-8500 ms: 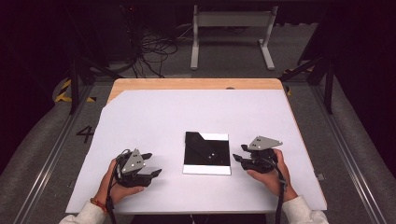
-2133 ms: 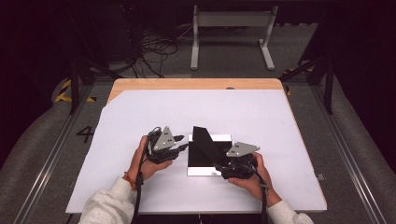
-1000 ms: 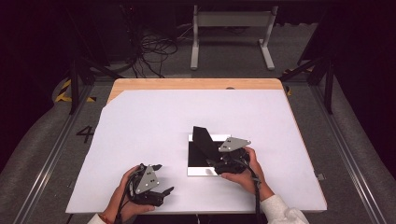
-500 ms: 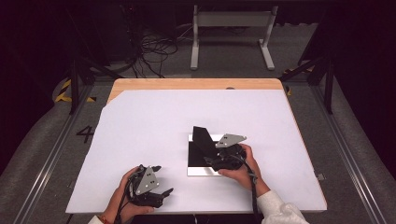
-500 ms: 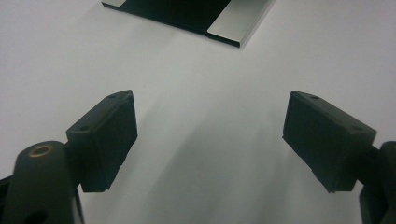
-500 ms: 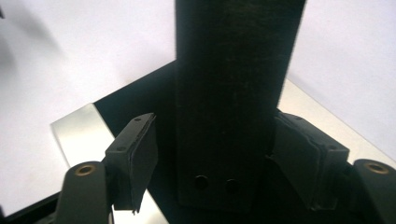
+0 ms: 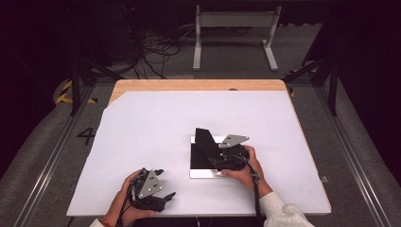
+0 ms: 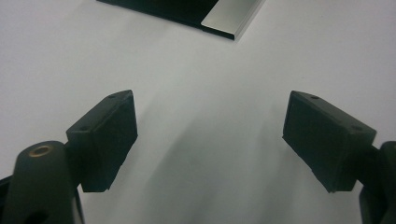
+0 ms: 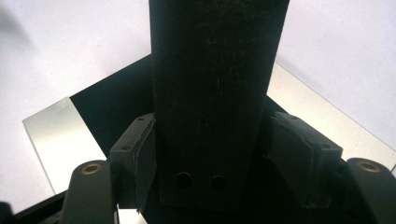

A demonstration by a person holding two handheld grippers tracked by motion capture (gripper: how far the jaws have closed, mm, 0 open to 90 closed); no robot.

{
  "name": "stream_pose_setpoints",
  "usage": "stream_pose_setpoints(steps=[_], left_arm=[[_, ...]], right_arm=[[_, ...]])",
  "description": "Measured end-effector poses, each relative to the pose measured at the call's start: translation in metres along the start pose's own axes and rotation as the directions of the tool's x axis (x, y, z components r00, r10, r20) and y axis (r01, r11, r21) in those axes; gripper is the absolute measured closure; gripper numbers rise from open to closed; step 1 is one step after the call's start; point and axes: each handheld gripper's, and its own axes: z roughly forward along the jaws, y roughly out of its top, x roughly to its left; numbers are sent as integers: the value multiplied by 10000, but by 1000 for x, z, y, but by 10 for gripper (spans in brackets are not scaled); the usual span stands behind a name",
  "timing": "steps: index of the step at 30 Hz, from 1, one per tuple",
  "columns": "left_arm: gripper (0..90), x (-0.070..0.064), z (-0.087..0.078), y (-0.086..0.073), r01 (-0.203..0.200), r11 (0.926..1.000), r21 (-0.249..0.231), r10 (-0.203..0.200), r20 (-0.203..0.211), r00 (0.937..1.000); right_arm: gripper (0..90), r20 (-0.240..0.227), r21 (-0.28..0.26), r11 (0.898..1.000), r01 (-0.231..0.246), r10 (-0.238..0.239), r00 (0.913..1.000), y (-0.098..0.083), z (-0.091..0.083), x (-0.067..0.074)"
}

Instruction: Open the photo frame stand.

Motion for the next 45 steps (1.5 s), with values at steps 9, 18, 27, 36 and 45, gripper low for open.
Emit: stream_pose_setpoints(steps=[9,18,27,36,45], left_arm=[[187,-1,1,0,-63,10000,-53,63,-40,10000],[195,1,0,-1,87,9998,-186,-90,-140,9999],[200,1,1,-2,40,9999,-117,-41,-114,9999],[201,1,3,-1,6,10000,-71,-6,-72,10000],[202,2,3,-1,62,10000,-42,-63,-97,9999]], right_arm=[[432,-307,-86,9999,71,-74,9995,1,2,0],[439,-226,-122,9999,-5,2,9997,0,1,1],[441,-205,-35,9999,-117,117,9997,1,0,2],[441,-206,17,9999,-169,170,9996,2,0,2],[442,-266,156,9998,-157,161,9995,2,-2,3]])
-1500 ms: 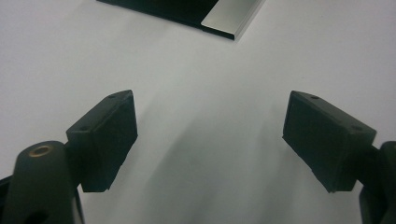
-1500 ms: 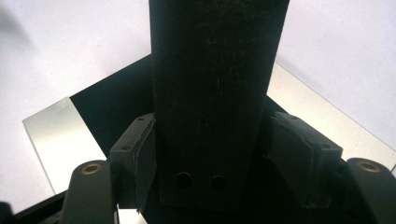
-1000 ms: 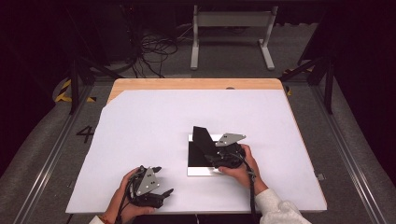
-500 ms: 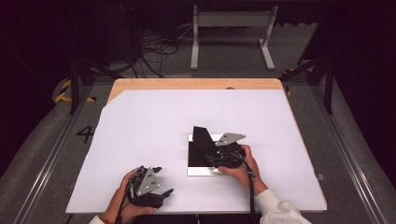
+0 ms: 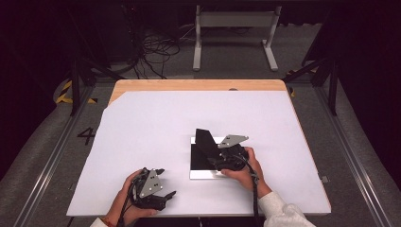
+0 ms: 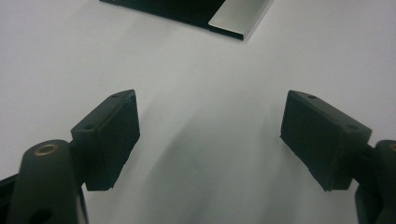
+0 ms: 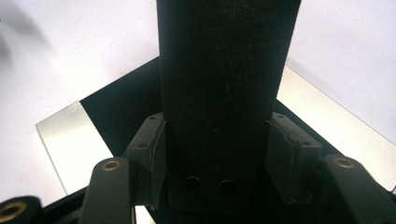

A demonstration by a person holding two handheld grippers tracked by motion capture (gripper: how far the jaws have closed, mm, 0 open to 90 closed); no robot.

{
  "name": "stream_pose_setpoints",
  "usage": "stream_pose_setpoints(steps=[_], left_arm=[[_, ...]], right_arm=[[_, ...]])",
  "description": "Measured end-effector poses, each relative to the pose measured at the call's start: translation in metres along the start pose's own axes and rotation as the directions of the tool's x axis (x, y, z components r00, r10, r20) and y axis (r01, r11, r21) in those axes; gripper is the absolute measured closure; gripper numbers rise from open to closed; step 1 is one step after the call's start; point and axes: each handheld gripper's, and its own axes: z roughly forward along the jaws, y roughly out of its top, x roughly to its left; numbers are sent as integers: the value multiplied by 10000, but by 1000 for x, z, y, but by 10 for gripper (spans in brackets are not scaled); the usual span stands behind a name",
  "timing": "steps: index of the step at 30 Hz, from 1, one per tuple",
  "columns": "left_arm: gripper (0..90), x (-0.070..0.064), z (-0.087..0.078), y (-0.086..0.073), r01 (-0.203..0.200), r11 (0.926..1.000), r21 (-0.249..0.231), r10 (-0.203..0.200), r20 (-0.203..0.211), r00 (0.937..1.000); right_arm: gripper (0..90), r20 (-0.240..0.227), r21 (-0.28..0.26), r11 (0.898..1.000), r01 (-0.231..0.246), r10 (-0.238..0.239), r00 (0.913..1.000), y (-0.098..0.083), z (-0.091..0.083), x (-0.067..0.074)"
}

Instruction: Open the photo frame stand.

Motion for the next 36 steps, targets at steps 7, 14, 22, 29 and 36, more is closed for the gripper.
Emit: stream_pose_setpoints(steps=[7,14,22,29,36], left_arm=[[211,0,0,0,-81,10000,-34,81,49,10000],[210,2,2,1,-115,9999,39,114,159,9998],[214,3,5,3,-332,9994,66,330,314,9990],[214,3,10,6,-500,9986,144,497,257,9984],[257,10,13,14,-273,9995,-165,276,232,9993]], right_arm=[[442,7,39,10000,-28,28,10000,1,0,1],[442,-76,21,10000,-74,74,9999,1,1,0],[442,-44,43,9998,-192,192,9998,3,0,0],[442,-180,81,9996,-271,273,9995,4,-2,0],[442,-357,166,9988,-456,462,9983,7,-3,1]])
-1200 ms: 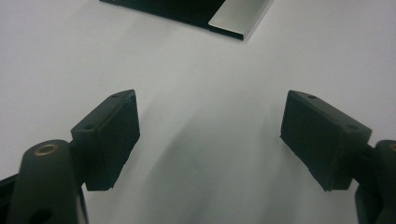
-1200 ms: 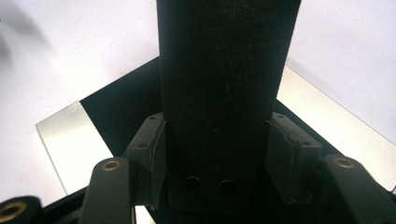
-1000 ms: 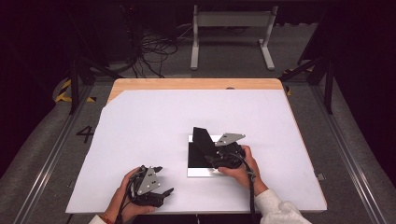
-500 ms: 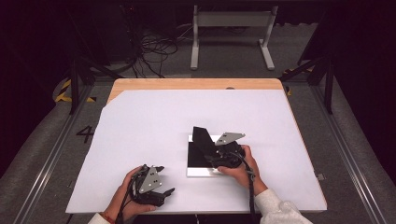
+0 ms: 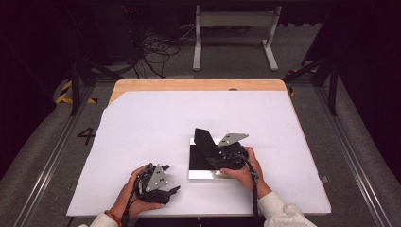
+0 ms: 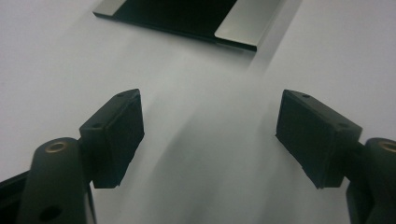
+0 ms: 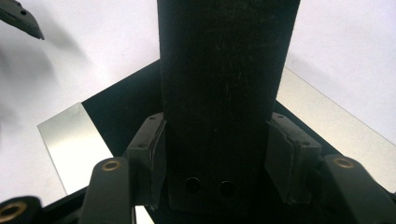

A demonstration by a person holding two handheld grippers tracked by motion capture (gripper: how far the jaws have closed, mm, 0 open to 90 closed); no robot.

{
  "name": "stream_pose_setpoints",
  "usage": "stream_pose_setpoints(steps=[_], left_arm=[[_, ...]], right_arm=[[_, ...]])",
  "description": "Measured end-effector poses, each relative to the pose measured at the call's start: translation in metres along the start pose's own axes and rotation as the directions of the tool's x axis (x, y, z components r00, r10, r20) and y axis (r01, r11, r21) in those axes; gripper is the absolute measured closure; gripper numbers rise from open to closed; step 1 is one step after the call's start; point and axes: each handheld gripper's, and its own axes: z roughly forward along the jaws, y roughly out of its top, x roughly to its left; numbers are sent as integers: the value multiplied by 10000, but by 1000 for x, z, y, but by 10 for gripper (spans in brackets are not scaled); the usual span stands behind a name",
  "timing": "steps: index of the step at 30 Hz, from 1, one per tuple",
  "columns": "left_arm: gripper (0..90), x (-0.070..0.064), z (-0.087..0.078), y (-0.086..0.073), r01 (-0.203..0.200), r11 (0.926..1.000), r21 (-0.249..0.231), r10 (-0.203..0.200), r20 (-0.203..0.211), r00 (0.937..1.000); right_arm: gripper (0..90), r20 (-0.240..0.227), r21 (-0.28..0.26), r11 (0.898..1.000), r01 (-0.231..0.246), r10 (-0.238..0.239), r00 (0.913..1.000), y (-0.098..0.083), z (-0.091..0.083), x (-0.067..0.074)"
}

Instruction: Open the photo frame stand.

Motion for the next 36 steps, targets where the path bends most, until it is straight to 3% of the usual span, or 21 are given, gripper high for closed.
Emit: stream_pose_setpoints(steps=[4,10,15,17,24,29,33,36], left_arm=[[304,2,0,2,2,10000,-58,-2,-17,10000],[302,3,5,5,-214,9998,50,214,-51,9998],[310,-1,13,12,-842,9963,153,845,-169,9963],[318,-2,14,14,-925,9956,143,928,-193,9955],[331,-1,26,20,-1461,9889,260,1473,-501,9878],[330,-2,32,25,-1929,9809,236,1943,-871,9771],[330,-4,35,27,-2037,9789,161,2043,-887,9749],[329,-4,37,29,-2370,9714,152,2375,-867,9675]], right_arm=[[442,-171,-63,9996,-262,261,9995,2,-1,0],[443,-124,73,9995,-294,295,9995,3,-1,1],[443,-199,145,9992,-371,374,9991,5,-2,2],[442,-200,167,9992,-365,369,9991,5,-2,2],[442,-390,370,9979,-527,541,9978,9,-4,6],[442,-476,404,9967,-701,720,9963,10,-7,7],[441,-574,400,9963,-766,788,9952,10,-9,7],[441,-595,417,9963,-749,773,9952,10,-9,6]])
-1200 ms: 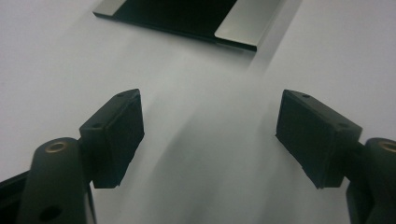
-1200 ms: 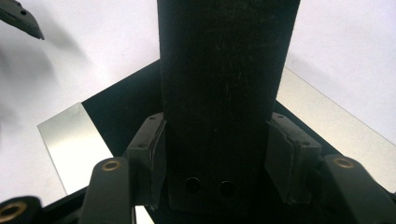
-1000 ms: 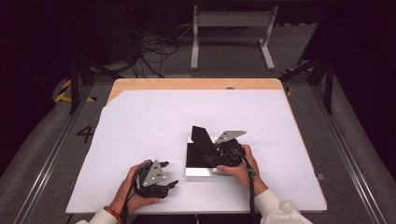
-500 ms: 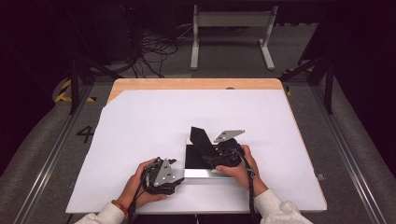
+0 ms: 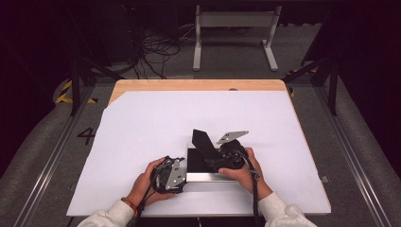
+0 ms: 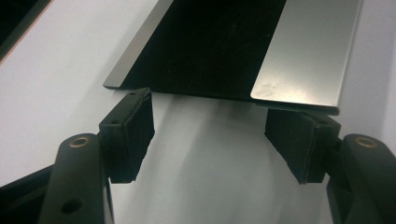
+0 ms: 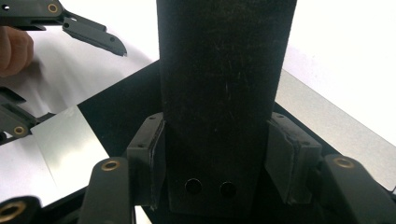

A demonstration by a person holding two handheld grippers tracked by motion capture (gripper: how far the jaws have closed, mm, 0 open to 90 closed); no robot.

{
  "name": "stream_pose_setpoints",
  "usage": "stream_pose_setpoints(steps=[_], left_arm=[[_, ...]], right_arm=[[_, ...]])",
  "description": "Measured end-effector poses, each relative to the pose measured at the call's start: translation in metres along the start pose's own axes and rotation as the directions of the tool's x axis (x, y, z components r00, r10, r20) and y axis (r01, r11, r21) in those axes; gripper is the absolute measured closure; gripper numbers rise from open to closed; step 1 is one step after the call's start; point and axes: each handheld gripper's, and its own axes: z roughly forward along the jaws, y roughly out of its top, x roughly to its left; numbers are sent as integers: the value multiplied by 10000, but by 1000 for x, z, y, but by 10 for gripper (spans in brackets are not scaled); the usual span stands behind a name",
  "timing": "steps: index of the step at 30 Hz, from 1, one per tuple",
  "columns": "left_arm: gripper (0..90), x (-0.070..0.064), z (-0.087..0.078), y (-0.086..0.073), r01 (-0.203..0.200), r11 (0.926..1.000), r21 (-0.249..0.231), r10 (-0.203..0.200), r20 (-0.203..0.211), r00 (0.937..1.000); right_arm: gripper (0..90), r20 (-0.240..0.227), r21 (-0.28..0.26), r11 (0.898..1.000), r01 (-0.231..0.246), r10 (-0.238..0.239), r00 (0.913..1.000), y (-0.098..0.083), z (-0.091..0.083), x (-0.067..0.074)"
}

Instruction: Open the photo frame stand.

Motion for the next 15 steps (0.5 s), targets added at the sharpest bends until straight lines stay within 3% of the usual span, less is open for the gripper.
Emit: stream_pose_setpoints(steps=[3,6,7,12,15], left_arm=[[328,0,2,2,-63,10000,-70,63,76,10000],[331,-2,4,5,-546,9984,-151,548,90,9985],[331,-1,5,6,-580,9980,-262,587,273,9979],[332,1,9,6,-722,9967,-372,736,395,9965],[387,4,10,6,-616,9973,-404,634,457,9969]], right_arm=[[439,53,112,9999,-67,66,10000,2,-1,1],[438,65,153,9997,-211,210,9998,1,-1,1],[438,43,207,9994,-295,294,9996,2,-1,1],[437,80,221,9990,-397,395,9992,2,-1,1],[438,53,277,9985,-463,462,9989,4,-2,0]])
